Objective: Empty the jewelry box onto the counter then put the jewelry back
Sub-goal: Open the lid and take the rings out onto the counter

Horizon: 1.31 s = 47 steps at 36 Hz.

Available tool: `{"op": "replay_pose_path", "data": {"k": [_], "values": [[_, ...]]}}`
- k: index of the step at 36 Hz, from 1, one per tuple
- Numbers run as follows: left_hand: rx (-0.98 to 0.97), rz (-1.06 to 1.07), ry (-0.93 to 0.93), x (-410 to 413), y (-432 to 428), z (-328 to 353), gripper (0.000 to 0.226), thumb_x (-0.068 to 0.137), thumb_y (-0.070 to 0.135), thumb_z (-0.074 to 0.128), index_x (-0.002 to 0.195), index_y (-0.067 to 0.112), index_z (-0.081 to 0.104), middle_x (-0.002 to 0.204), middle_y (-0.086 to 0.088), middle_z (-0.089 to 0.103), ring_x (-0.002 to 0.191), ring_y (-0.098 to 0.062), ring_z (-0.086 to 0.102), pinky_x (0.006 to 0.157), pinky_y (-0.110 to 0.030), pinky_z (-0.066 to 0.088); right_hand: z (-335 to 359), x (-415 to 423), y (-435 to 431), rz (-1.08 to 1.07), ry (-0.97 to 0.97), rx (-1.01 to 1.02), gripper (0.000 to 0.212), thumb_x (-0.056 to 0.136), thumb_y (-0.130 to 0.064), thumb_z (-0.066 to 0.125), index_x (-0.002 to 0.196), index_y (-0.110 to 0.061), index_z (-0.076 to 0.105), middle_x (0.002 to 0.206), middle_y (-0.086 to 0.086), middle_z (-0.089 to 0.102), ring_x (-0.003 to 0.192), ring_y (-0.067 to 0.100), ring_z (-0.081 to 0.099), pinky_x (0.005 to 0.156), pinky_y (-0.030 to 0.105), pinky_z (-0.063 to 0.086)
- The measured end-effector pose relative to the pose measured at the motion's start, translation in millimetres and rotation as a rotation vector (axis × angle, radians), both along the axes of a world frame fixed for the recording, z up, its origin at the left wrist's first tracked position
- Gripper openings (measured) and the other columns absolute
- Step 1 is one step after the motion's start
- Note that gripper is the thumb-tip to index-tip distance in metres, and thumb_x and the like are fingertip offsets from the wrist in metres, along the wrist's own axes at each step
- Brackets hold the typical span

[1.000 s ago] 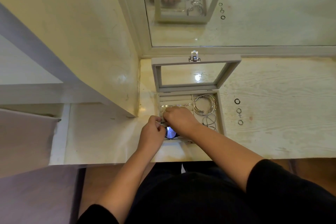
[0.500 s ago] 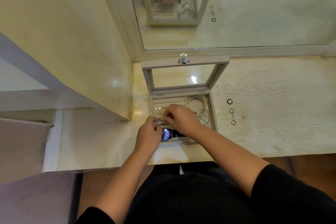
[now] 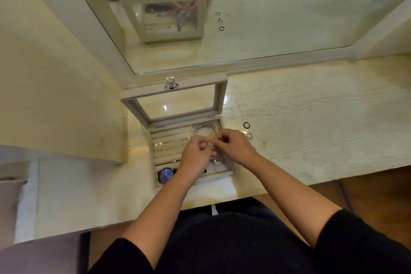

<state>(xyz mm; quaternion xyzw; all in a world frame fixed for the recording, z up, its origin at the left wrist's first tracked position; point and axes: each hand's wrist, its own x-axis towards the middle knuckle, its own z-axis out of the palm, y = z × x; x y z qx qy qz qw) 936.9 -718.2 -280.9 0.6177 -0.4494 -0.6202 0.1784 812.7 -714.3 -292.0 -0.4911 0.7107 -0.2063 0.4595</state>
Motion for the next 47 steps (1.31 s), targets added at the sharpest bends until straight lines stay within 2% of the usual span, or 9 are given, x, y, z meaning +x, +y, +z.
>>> {"op": "replay_pose_path", "data": {"k": [5, 10, 13, 15, 22, 35, 40, 44, 47], "values": [[0.051, -0.045, 0.016, -34, 0, -4, 0.024, 0.09, 0.003, 0.039, 0.09, 0.024, 0.05, 0.081, 0.001, 0.063, 0.069, -0.003, 0.064, 0.052, -0.017, 0.042, -4, -33, 6, -0.104, -0.027, 0.005, 0.007, 0.083, -0.006, 0.062, 0.083, -0.002, 0.068, 0.085, 0.018, 0.07, 0.08, 0.029, 0.065, 0.077, 0.034, 0.05], [0.162, -0.084, 0.029, -62, -4, -7, 0.025, 0.089, 0.003, 0.035, 0.101, 0.02, 0.049, 0.082, 0.002, 0.065, 0.072, -0.005, 0.065, 0.058, -0.02, 0.04, -10, -65, 8, -0.153, 0.0, 0.028, 0.009, 0.083, -0.009, 0.059, 0.081, -0.003, 0.067, 0.071, 0.006, 0.064, 0.074, 0.023, 0.062, 0.07, 0.032, 0.049], [0.245, -0.083, 0.064, -77, -9, -6, 0.026, 0.089, 0.002, 0.035, 0.102, 0.018, 0.05, 0.084, 0.001, 0.066, 0.074, -0.007, 0.065, 0.064, -0.023, 0.043, -17, -84, 10, -0.19, 0.068, 0.005, 0.008, 0.083, -0.01, 0.059, 0.076, -0.01, 0.064, 0.064, -0.007, 0.057, 0.069, 0.012, 0.055, 0.057, 0.009, 0.038], [0.263, -0.091, 0.062, -87, -13, -5, 0.028, 0.09, 0.001, 0.033, 0.106, 0.016, 0.05, 0.088, -0.002, 0.065, 0.075, -0.008, 0.065, 0.065, -0.023, 0.045, -20, -95, 8, -0.208, 0.107, -0.003, 0.009, 0.083, -0.01, 0.059, 0.075, -0.012, 0.062, 0.062, -0.013, 0.053, 0.069, 0.01, 0.052, 0.054, 0.006, 0.036], [0.277, -0.119, 0.011, -121, -26, -8, 0.036, 0.09, 0.002, 0.033, 0.122, 0.012, 0.047, 0.099, -0.01, 0.061, 0.073, -0.01, 0.063, 0.063, -0.022, 0.042, -33, -123, -1, -0.253, 0.162, 0.038, 0.009, 0.084, -0.013, 0.058, 0.083, -0.007, 0.065, 0.075, -0.001, 0.061, 0.074, 0.015, 0.056, 0.066, 0.024, 0.038], [0.31, -0.103, -0.001, -149, -37, -17, 0.043, 0.09, 0.0, 0.038, 0.131, 0.013, 0.041, 0.102, -0.009, 0.061, 0.076, -0.012, 0.062, 0.067, -0.023, 0.043, -35, -133, -16, -0.188, 0.215, 0.045, 0.01, 0.085, -0.014, 0.056, 0.088, -0.008, 0.063, 0.081, 0.004, 0.066, 0.076, 0.02, 0.059, 0.066, 0.029, 0.043], [0.323, -0.099, -0.003, -156, -40, -17, 0.041, 0.09, 0.001, 0.036, 0.129, 0.013, 0.043, 0.088, -0.003, 0.063, 0.074, -0.009, 0.062, 0.066, -0.022, 0.043, -34, -133, -17, -0.157, 0.238, 0.056, 0.011, 0.086, -0.017, 0.056, 0.09, -0.009, 0.061, 0.085, 0.008, 0.068, 0.081, 0.023, 0.062, 0.068, 0.032, 0.046], [0.308, -0.103, -0.02, -159, -40, -17, 0.039, 0.089, 0.004, 0.037, 0.127, 0.013, 0.043, 0.104, -0.008, 0.059, 0.073, -0.009, 0.059, 0.065, -0.022, 0.043, -33, -133, -18, -0.128, 0.261, 0.062, 0.012, 0.087, -0.018, 0.056, 0.093, -0.008, 0.06, 0.087, 0.007, 0.067, 0.083, 0.024, 0.061, 0.07, 0.033, 0.046], [0.307, -0.101, -0.027, -161, -39, -18, 0.038, 0.09, 0.005, 0.036, 0.126, 0.014, 0.043, 0.097, -0.007, 0.06, 0.078, -0.013, 0.06, 0.065, -0.023, 0.042, -32, -132, -19, -0.125, 0.266, 0.067, 0.012, 0.088, -0.017, 0.056, 0.094, -0.007, 0.058, 0.087, 0.009, 0.067, 0.084, 0.024, 0.061, 0.071, 0.036, 0.048]]}}
